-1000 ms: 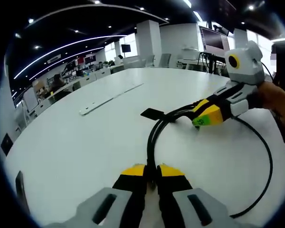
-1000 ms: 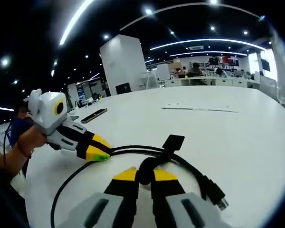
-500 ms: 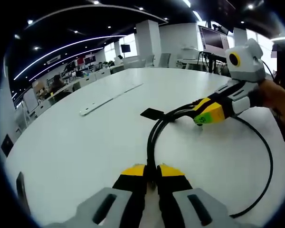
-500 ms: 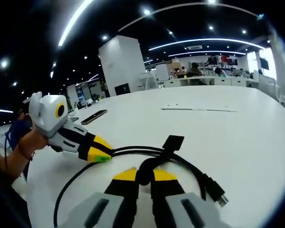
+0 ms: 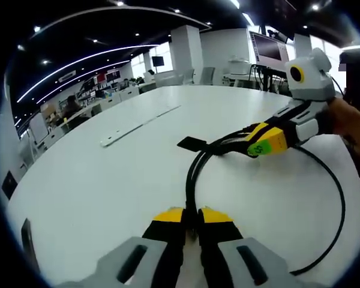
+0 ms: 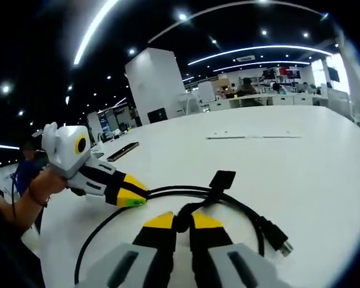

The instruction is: Find the charging cable on the desk, coil it up and secure with Velcro.

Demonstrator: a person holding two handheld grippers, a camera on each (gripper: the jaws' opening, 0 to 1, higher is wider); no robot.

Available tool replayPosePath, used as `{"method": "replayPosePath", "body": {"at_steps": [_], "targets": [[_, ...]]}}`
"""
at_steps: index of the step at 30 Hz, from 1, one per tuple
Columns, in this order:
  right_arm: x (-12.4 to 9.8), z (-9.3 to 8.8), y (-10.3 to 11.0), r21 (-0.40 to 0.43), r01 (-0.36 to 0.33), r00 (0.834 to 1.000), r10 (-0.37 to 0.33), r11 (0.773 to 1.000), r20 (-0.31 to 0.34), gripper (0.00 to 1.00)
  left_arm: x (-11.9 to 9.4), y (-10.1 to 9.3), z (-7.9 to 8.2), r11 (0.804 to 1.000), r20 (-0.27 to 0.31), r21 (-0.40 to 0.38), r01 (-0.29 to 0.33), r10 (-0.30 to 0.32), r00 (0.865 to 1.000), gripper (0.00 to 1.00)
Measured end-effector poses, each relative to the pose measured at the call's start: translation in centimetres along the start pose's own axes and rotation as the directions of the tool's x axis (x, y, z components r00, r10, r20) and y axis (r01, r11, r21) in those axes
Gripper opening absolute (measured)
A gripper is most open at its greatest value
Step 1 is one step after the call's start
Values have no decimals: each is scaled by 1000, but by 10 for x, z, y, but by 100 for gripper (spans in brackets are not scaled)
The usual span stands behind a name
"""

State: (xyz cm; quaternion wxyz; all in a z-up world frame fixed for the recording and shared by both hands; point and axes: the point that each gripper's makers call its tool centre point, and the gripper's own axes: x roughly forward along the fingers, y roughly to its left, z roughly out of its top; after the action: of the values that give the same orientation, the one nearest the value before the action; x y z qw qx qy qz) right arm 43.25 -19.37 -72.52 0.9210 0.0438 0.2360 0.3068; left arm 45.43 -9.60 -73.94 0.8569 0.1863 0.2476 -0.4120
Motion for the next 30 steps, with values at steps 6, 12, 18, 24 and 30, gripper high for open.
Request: {"method": "replayPosePath", "body": {"at_steps": [6,12,18,24,30], "targets": [[0,-2,0,2,2,1000,-2,1000,-6,5,0,0,0,1000,1,2,-2,2,1000,9],[-2,5,-2,34,-1,1000,0,999,24,5,0,0,0,1000,0,4,-3,3,1000,9],[-2,9,-4,43,4,999,-6,999,42,5,0,0,0,1000,0,5,-3,3,1000,9],[-1,17,-7,70,4,998,-8,998,68,5,1,0,0,1000,-1,9,-5,5,1000,8],[2,26,-9,81,5,997,-12,997,78,5,2,0,0,1000,-1,7,-4,4,1000,7]]}}
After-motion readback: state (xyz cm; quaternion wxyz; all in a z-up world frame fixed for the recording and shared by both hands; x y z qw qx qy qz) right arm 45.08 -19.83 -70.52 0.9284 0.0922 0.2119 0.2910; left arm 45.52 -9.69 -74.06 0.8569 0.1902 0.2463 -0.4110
